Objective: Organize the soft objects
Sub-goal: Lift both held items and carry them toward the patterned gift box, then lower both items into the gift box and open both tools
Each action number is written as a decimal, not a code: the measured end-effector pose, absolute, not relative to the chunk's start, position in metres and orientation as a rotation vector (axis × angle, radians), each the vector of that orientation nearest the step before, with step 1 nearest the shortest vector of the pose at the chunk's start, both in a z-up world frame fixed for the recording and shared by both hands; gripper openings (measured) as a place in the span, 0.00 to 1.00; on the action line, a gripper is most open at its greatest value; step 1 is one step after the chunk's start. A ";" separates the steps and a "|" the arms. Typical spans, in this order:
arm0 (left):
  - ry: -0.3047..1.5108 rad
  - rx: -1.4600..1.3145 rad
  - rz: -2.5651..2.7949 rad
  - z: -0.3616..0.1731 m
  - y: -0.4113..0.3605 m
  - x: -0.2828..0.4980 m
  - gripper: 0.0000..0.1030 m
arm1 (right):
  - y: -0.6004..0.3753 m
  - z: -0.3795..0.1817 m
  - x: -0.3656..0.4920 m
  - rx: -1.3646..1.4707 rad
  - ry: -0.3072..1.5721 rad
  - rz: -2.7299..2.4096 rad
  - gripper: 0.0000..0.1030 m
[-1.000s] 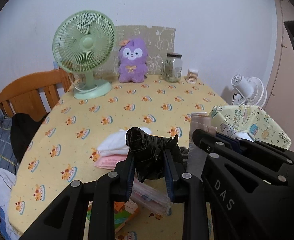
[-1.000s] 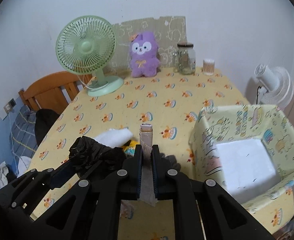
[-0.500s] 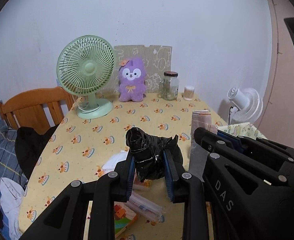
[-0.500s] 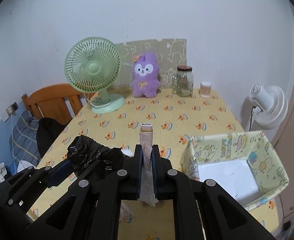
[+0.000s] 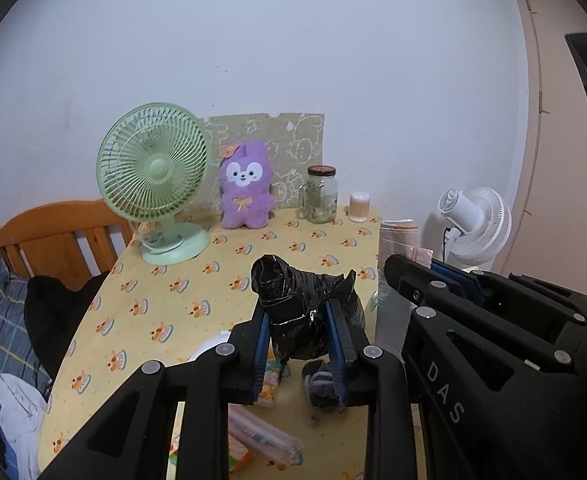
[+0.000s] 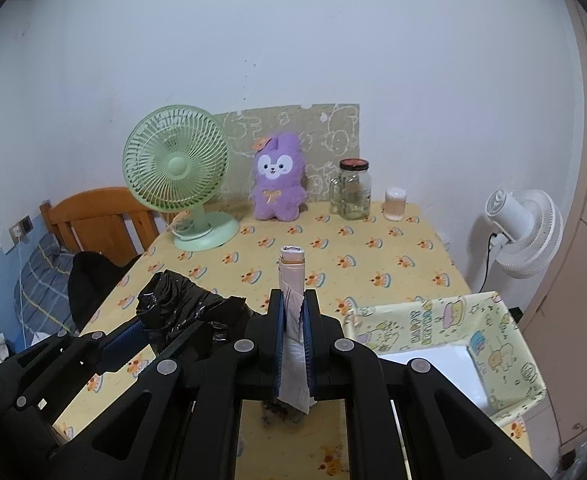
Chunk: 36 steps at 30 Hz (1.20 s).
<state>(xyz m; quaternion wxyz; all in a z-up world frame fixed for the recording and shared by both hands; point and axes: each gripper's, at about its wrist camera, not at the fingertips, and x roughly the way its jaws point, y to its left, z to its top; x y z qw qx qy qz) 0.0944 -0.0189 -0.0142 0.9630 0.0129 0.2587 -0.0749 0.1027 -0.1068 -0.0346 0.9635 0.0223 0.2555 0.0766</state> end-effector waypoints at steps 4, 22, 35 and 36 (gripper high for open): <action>0.512 0.029 -0.172 -0.010 -0.029 0.096 0.25 | -0.120 -0.030 0.102 0.050 0.503 0.134 0.11; 0.485 0.079 -0.283 -0.005 -0.092 0.114 0.25 | -0.179 -0.027 0.105 0.073 0.469 0.037 0.11; 0.572 0.092 -0.373 -0.036 -0.148 0.142 0.26 | -0.233 -0.056 0.123 0.091 0.539 -0.050 0.11; 0.579 0.094 -0.379 -0.039 -0.152 0.144 0.27 | -0.236 -0.059 0.125 0.094 0.547 -0.055 0.11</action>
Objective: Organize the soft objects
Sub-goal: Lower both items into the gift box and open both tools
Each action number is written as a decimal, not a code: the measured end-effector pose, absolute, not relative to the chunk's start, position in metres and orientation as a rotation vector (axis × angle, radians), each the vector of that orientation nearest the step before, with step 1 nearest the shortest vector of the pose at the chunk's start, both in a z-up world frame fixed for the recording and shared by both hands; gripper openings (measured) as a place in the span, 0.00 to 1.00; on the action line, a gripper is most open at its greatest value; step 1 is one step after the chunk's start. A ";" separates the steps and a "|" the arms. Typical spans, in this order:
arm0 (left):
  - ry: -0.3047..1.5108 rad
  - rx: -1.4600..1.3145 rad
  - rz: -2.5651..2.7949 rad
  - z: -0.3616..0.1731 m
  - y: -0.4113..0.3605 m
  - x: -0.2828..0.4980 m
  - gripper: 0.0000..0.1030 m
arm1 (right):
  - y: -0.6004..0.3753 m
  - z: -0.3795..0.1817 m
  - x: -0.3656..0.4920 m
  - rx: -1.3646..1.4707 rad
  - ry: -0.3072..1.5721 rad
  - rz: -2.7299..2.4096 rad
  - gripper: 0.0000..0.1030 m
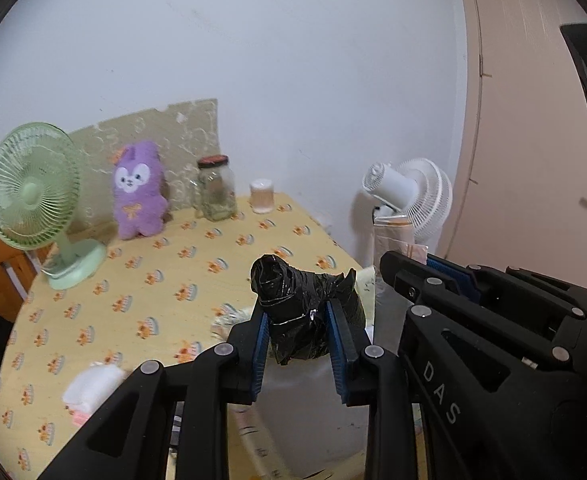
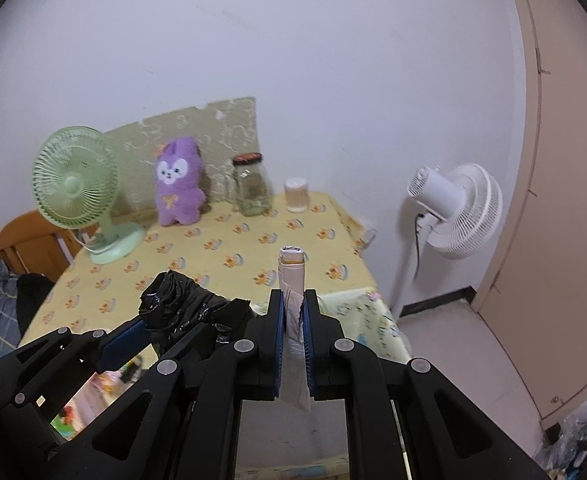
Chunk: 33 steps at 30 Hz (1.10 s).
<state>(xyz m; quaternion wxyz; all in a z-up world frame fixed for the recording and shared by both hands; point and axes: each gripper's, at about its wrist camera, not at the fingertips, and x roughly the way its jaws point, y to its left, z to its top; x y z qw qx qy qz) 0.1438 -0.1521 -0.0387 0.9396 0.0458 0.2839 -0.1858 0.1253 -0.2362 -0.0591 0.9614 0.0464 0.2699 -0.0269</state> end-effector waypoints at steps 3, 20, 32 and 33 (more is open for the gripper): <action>0.609 0.092 -0.402 -0.046 -0.161 0.149 0.29 | -0.247 -0.068 0.131 0.101 0.571 -0.080 0.11; 0.670 0.110 -0.450 -0.074 -0.174 0.144 0.81 | -0.258 -0.097 0.129 0.085 0.627 -0.116 0.47; 0.616 0.129 -0.398 -0.065 -0.156 0.119 0.98 | -0.244 -0.090 0.093 0.113 0.561 -0.151 0.86; 0.611 0.128 -0.398 -0.064 -0.154 0.116 0.99 | -0.243 -0.088 0.091 0.111 0.555 -0.153 0.89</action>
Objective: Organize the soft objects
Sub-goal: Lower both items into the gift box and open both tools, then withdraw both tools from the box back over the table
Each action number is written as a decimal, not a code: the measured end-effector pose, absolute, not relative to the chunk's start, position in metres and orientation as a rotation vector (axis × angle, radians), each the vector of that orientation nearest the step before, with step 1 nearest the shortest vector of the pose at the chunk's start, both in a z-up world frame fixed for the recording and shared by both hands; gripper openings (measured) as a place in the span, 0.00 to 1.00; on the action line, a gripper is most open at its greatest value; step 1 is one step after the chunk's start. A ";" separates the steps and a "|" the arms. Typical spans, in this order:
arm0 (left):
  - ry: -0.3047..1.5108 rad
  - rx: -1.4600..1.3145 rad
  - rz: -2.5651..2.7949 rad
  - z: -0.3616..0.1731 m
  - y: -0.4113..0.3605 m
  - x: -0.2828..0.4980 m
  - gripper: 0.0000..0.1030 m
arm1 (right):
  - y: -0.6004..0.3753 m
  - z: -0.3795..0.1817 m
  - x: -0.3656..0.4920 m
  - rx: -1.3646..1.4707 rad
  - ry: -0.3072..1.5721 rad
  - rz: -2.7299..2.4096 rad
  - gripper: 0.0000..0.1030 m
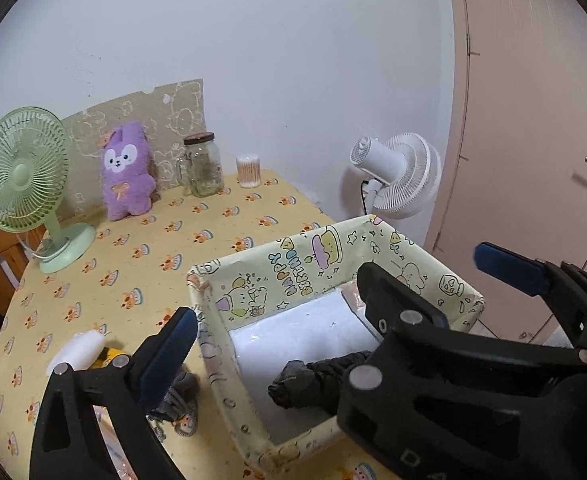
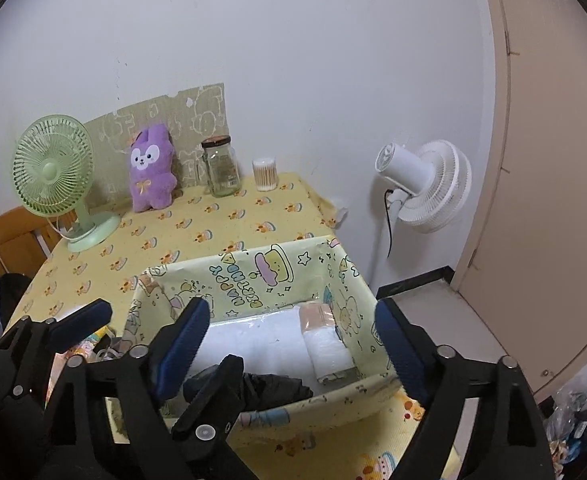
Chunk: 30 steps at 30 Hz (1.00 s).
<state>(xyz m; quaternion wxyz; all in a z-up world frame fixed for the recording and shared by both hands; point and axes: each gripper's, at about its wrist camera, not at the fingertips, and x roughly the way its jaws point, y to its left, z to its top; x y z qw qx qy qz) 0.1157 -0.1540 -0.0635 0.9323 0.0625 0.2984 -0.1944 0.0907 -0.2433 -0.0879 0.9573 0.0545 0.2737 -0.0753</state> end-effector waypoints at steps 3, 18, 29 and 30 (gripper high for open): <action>0.596 0.126 -0.392 -0.058 -0.149 0.108 0.99 | -0.239 -0.083 0.082 0.104 0.540 -0.157 0.93; 0.529 0.126 -0.341 -0.034 -0.113 0.073 0.99 | -0.206 -0.057 0.048 0.085 0.461 -0.120 0.97; 0.517 0.121 -0.289 -0.033 -0.079 0.062 0.99 | -0.172 -0.054 0.043 0.074 0.445 -0.070 0.99; 0.516 0.119 -0.285 -0.034 -0.075 0.061 0.99 | -0.169 -0.055 0.042 0.074 0.443 -0.067 0.99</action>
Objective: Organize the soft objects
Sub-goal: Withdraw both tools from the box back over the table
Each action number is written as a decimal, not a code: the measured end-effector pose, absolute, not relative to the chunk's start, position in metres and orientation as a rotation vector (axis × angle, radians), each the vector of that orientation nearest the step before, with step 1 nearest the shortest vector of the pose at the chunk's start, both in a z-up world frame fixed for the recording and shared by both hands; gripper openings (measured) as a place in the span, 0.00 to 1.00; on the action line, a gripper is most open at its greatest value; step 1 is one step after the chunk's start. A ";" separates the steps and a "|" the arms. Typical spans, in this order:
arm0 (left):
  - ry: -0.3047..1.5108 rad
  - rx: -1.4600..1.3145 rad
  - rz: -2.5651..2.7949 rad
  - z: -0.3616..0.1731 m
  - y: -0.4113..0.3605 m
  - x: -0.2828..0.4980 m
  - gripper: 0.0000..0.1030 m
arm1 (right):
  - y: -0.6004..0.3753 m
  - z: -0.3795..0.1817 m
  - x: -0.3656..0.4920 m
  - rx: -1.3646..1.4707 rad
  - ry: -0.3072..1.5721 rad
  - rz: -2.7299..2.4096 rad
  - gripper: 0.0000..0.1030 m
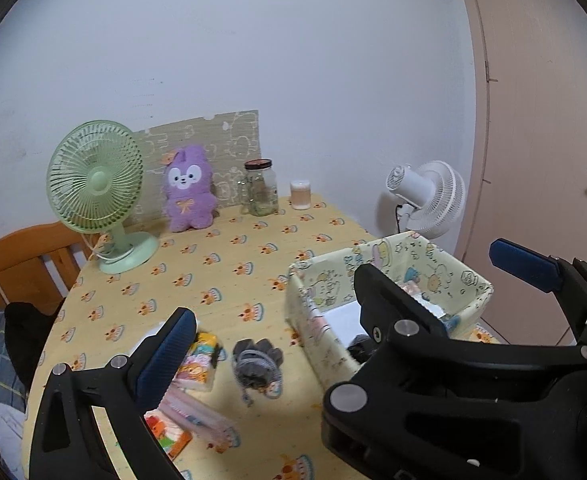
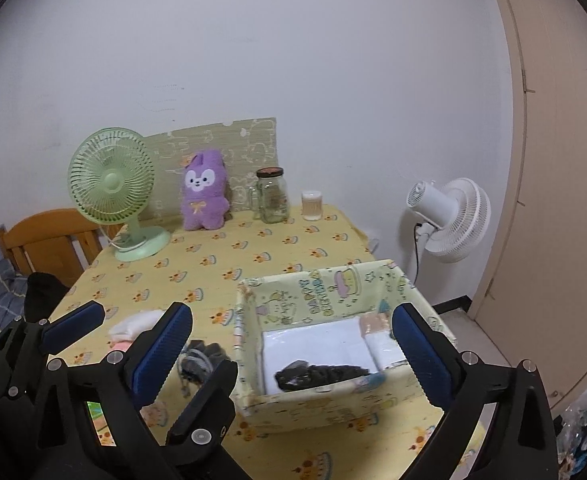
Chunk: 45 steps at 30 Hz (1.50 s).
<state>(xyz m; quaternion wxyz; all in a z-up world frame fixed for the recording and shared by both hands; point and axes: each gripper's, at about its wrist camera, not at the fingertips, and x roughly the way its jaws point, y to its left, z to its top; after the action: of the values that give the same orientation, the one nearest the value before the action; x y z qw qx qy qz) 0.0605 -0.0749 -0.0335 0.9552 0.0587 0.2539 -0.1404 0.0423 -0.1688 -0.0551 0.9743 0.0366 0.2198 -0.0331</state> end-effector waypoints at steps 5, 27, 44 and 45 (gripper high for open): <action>0.521 0.111 -0.258 -0.041 -0.058 0.057 1.00 | -0.153 -0.061 0.042 0.077 0.448 -0.047 0.99; 0.565 0.074 -0.172 -0.081 -0.012 0.058 0.99 | -0.105 -0.096 0.051 0.047 0.448 0.055 0.98; 0.657 0.054 -0.095 -0.125 0.018 0.053 0.99 | -0.073 -0.137 0.051 0.025 0.489 0.143 0.98; 0.668 0.054 -0.089 -0.129 0.020 0.053 0.99 | -0.071 -0.140 0.053 0.028 0.499 0.151 0.98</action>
<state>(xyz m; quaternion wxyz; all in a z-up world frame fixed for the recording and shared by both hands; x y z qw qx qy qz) 0.0529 0.0198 -0.1286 0.9434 0.0264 0.3276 -0.0439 0.0527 -0.0714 -0.1402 0.9661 0.0139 0.2468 0.0748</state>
